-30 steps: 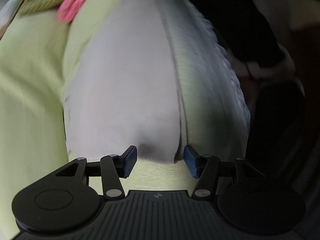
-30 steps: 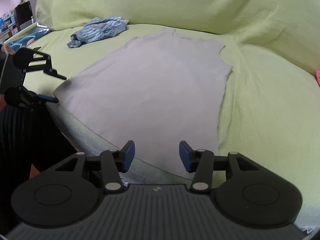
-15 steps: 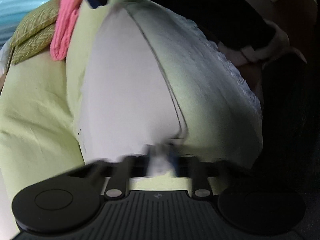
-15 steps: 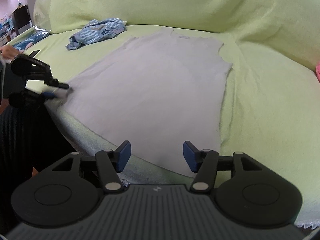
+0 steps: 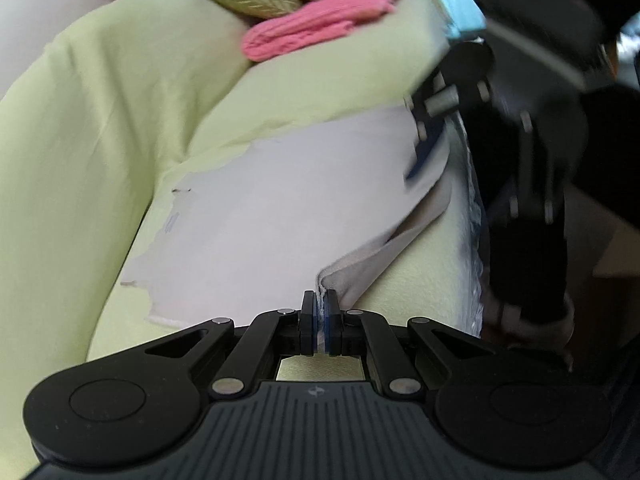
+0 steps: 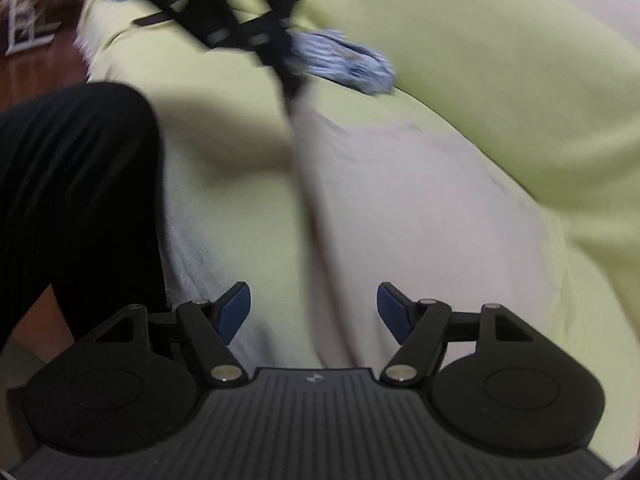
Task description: Fold clothes
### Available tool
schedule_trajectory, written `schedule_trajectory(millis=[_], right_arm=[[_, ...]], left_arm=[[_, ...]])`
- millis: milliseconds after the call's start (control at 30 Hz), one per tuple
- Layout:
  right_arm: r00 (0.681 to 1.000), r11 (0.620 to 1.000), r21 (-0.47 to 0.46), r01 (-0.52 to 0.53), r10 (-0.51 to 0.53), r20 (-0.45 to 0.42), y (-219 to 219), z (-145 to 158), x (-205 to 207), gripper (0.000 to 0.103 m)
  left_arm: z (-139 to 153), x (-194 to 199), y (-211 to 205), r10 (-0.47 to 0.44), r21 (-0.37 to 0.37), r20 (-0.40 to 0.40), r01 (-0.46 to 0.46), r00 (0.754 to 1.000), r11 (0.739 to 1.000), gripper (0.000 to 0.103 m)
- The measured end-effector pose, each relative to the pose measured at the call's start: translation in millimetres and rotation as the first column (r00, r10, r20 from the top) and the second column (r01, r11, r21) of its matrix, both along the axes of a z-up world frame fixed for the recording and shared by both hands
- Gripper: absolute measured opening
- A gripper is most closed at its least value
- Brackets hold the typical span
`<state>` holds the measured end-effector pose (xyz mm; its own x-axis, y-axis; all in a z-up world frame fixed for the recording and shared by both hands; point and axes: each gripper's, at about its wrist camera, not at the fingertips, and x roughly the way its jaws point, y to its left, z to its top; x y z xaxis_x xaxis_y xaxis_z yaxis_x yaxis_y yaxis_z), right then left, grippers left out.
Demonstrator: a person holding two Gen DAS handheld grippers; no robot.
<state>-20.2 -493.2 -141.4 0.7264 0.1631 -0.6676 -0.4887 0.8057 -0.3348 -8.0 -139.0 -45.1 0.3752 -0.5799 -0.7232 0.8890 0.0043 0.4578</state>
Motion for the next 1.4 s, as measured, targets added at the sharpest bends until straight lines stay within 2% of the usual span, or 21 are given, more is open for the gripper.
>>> schedule_trajectory(millis=[67,133,200,467,533,700,767,867,967,1233,1333,1400], right_arm=[[1.0,0.999,-0.05,0.004,-0.002,0.025,9,-7,6,0.054],[0.999,0.994,-0.104,0.018,-0.014,0.039,12,-14,12,0.034],[0.998,0.986,-0.16,0.045,-0.038,0.047,3,-18,11,0.026],[0.991,0.909,-0.394,0.135,-0.127,0.047,-68,-27,-21,0.024],[0.987,0.893,-0.422,0.154,-0.157,0.029,-87,-30,-25,0.014],[0.989,0.875,-0.463,0.14,-0.141,0.033,-102,-37,-33,0.012],[0.991,0.872,-0.474,0.126,-0.129,0.025,-103,-39,-35,0.0],[0.987,0.89,-0.43,0.15,-0.159,0.014,-104,-27,-38,0.0],[0.987,0.895,-0.418,0.156,-0.153,0.041,-102,-12,-57,0.0],[0.995,0.896,-0.433,0.096,-0.079,0.059,-84,42,-107,0.0],[0.997,0.889,-0.452,0.072,-0.049,0.063,-82,60,-108,0.0],[0.996,0.884,-0.461,0.072,-0.041,0.077,-86,74,-94,0.0]], left_arm=[[5,7,3,0.025,-0.023,-0.034,-0.026,0.999,0.999,0.005],[8,8,7,0.037,-0.034,-0.054,-0.039,0.998,0.999,0.005],[10,10,9,0.046,-0.04,-0.063,-0.048,0.997,0.998,0.005],[17,8,16,0.066,-0.059,-0.066,-0.07,0.996,0.996,0.005],[16,7,16,0.066,-0.052,-0.062,-0.069,0.996,0.996,0.005],[15,1,15,0.069,-0.033,-0.054,-0.071,0.996,0.997,0.005],[14,-1,15,0.069,-0.016,-0.052,-0.07,0.996,0.997,0.004],[14,-7,20,0.078,-0.013,-0.058,-0.079,0.995,0.997,0.002],[18,-20,30,0.091,-0.024,-0.06,-0.093,0.994,0.995,0.001],[34,-68,60,0.131,-0.075,-0.08,-0.137,0.988,0.988,0.001],[43,-64,61,0.152,-0.095,-0.091,-0.161,0.984,0.982,0.001],[51,-48,54,0.179,-0.11,-0.094,-0.189,0.979,0.976,0.001]])
